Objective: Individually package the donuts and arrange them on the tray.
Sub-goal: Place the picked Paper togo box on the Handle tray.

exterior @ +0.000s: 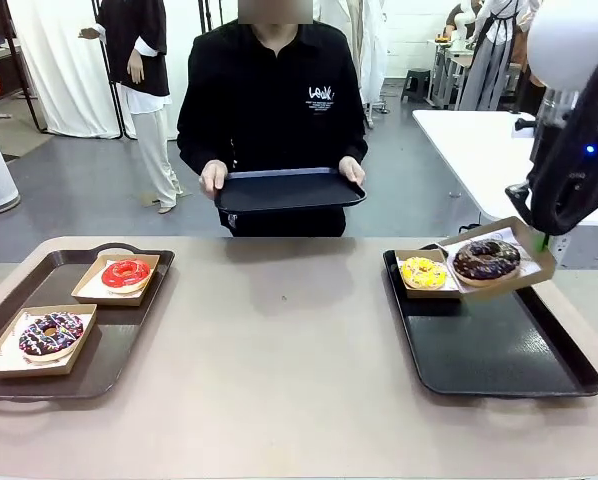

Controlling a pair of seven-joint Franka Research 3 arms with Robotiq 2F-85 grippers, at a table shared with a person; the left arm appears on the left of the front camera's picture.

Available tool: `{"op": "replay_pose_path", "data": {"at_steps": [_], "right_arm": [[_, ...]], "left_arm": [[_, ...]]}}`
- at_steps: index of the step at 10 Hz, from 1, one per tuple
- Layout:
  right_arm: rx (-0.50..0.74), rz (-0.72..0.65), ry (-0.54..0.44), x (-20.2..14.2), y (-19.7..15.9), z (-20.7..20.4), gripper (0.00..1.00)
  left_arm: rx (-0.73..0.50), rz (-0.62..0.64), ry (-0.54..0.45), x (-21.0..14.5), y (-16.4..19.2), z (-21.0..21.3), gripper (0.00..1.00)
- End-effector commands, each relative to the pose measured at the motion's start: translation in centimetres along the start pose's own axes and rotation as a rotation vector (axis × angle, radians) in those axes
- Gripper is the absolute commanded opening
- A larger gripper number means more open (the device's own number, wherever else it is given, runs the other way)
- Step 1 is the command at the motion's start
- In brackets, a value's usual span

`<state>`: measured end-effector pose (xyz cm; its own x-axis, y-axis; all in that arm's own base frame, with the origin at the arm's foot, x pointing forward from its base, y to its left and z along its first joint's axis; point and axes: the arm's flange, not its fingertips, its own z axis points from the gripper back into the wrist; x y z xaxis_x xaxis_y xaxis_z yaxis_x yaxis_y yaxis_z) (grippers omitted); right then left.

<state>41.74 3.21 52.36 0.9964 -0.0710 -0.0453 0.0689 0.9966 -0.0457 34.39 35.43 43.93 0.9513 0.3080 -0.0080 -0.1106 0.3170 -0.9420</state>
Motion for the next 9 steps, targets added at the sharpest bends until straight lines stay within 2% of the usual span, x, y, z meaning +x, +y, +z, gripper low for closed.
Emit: {"op": "replay_pose_path", "data": {"at_steps": [1,3,4,9], "right_arm": [[0.004,0.058,-0.028,1.08,-1.01,-2.25,0.01],[0.011,0.063,-0.039,1.89,-0.24,-3.06,0.01],[0.008,0.035,-0.007,0.98,-0.86,-2.26,0.01],[0.008,0.035,-0.007,0.98,-0.86,-2.26,0.01]], "left_arm": [[0.001,-0.002,-0.004,-0.16,-0.14,0.14,1.00],[0.001,-0.002,-0.004,-0.16,-0.14,0.14,1.00],[0.001,-0.002,-0.004,-0.16,-0.14,0.14,1.00],[0.001,-0.002,-0.004,-0.16,-0.14,0.14,1.00]]}}
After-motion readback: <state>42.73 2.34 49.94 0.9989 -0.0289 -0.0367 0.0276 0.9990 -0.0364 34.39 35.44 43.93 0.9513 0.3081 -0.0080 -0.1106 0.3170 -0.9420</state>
